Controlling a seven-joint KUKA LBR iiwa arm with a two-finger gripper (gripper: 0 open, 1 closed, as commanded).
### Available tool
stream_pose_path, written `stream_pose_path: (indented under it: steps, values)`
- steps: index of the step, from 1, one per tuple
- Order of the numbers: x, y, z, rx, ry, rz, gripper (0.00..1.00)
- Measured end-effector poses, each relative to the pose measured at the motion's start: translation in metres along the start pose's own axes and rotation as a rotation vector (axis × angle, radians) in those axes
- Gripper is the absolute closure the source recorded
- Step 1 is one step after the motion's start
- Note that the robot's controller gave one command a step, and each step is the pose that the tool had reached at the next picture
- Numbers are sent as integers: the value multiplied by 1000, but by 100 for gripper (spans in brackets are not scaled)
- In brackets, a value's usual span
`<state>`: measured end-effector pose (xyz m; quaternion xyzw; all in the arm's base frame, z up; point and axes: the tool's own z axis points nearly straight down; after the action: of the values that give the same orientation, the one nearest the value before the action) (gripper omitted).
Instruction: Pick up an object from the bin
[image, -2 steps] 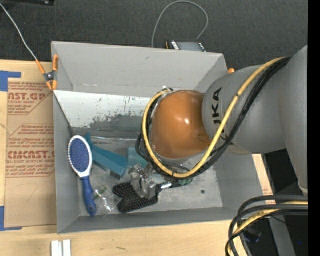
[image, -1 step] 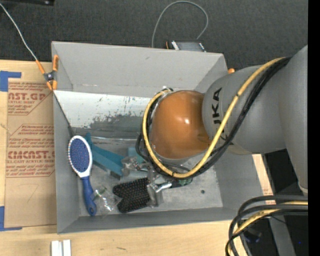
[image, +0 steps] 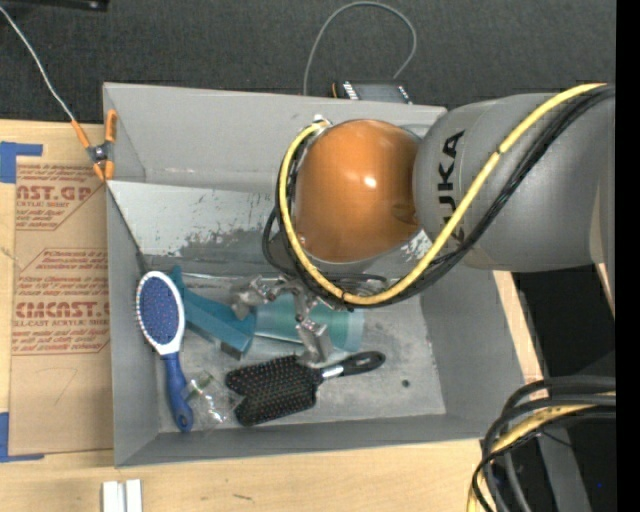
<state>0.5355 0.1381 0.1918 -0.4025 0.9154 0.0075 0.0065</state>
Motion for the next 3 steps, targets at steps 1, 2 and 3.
stream_pose_path:
  steps: [1, 2, 3]
  values:
    - [-18, 77, -20, -3, -6, -55, 0]
    - [-16, 71, -19, -1, -3, -46, 100]
    - [-16, 80, 84, -4, -1, -481, 100]
